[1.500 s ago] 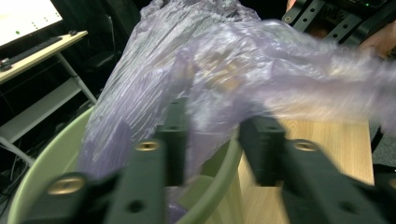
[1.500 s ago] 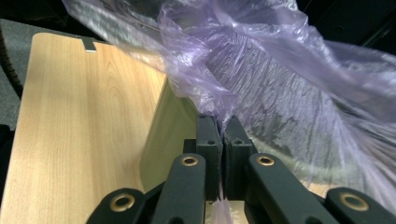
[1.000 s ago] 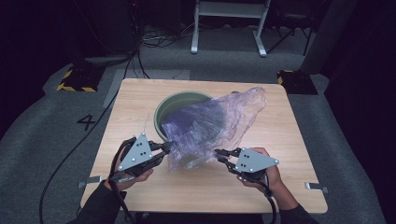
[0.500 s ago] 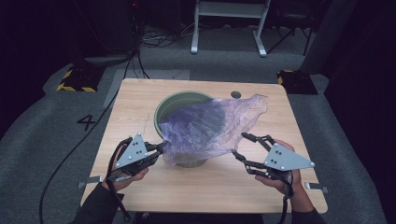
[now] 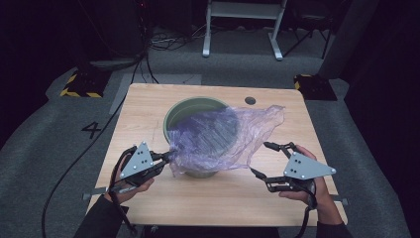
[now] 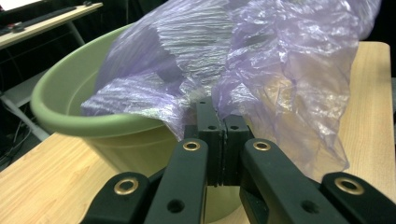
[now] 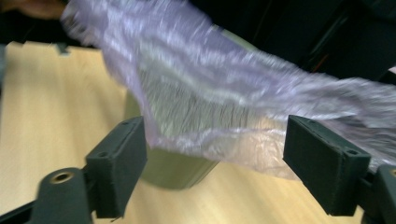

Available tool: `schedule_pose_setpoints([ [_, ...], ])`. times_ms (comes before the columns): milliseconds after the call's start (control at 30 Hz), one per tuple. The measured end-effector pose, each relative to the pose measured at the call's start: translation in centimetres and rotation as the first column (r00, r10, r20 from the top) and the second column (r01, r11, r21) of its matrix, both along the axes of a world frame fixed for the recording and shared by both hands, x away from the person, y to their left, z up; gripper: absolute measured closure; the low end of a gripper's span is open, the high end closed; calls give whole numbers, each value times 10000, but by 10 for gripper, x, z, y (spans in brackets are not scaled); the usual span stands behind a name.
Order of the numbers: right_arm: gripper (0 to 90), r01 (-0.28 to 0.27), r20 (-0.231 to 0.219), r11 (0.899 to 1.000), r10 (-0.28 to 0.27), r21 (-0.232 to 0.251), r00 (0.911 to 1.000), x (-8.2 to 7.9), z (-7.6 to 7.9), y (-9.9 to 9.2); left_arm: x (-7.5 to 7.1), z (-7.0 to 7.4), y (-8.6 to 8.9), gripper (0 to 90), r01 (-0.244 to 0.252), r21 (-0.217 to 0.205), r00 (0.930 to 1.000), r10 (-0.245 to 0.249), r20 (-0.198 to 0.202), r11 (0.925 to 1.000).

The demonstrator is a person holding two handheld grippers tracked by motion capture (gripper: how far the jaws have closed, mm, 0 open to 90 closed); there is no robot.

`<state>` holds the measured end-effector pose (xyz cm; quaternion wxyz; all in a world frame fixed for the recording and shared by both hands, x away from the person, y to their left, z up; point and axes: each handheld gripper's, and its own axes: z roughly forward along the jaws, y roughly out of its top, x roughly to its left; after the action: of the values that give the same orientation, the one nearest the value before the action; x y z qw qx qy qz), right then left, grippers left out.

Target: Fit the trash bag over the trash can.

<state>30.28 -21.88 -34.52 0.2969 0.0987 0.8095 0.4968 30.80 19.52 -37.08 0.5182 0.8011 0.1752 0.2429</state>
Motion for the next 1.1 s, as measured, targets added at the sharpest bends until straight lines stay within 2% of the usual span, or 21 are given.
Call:
schedule_pose_setpoints([
  [67, 203, 50, -94, 10000, -51, -79, 9999, -1, -4, -3, 0, -1, 2, 892, -56, -10, 10000, 56, -28, 10000],
  [133, 202, -21, -229, 9999, 24, 134, 9997, -3, -5, -10, 0, -1, 4, 892, -121, -37, 9999, 121, -82, 9999],
  [267, 220, 322, -256, 9980, -308, 550, 9992, -5, -4, -24, 1, -3, 6, 892, -158, 26, 9998, 158, -127, 9999],
  [400, 242, 766, 223, 9914, -793, 1065, 9966, -7, 6, -33, 3, -6, 8, 890, -287, 77, 9994, 288, -199, 9996],
  [467, 247, 1048, 547, 9893, -1108, 1019, 9923, -8, 13, -31, 6, -7, 8, 888, -325, 113, 9992, 328, -238, 9994],
  [500, 253, 1291, 806, 9870, -1369, 954, 9873, -7, 17, -29, 7, -8, 8, 887, -395, 138, 9989, 399, -264, 9991],
  [567, 265, 1608, 1125, 9821, -1715, 983, 9787, -4, 23, -25, 9, -8, 9, 883, -464, 302, 9987, 470, -192, 9985],
  [633, 266, 2117, 1255, 9723, -2232, 987, 9667, 4, 28, -23, 12, -10, 12, 877, -598, 293, 9978, 605, -256, 9978],
  [667, 268, 2225, 1294, 9700, -2341, 976, 9636, 10, 29, -23, 14, -11, 13, 877, -569, 224, 9977, 577, -357, 9981],
  [767, 276, 2261, 1008, 9719, -2319, 660, 9675, 27, 27, -21, 18, -12, 17, 875, -633, 52, 9968, 634, -494, 9980],
  [833, 360, 2150, 708, 9755, -2179, 467, 9734, 39, 24, -20, 19, -12, 19, 869, -642, -5, 9965, 641, -530, 9979],
  [900, 509, 1813, 297, 9827, -1824, 371, 9828, 49, 20, -19, 19, -12, 20, 839, -669, 27, 9964, 670, -527, 9978],
  [1000, 725, 1376, 67, 9901, -1378, 268, 9904, 56, 16, -16, 19, -11, 22, 635, -804, 35, 9949, 804, -605, 9968],
  [1067, 808, 1302, 49, 9912, -1304, 246, 9915, 57, 15, -14, 17, -10, 26, 489, -681, -154, 9941, 665, -856, 9976],
  [1100, 835, 1270, 66, 9917, -1272, 210, 9919, 57, 15, -13, 16, -9, 28, 427, -765, -249, 9937, 741, -841, 9968],
])
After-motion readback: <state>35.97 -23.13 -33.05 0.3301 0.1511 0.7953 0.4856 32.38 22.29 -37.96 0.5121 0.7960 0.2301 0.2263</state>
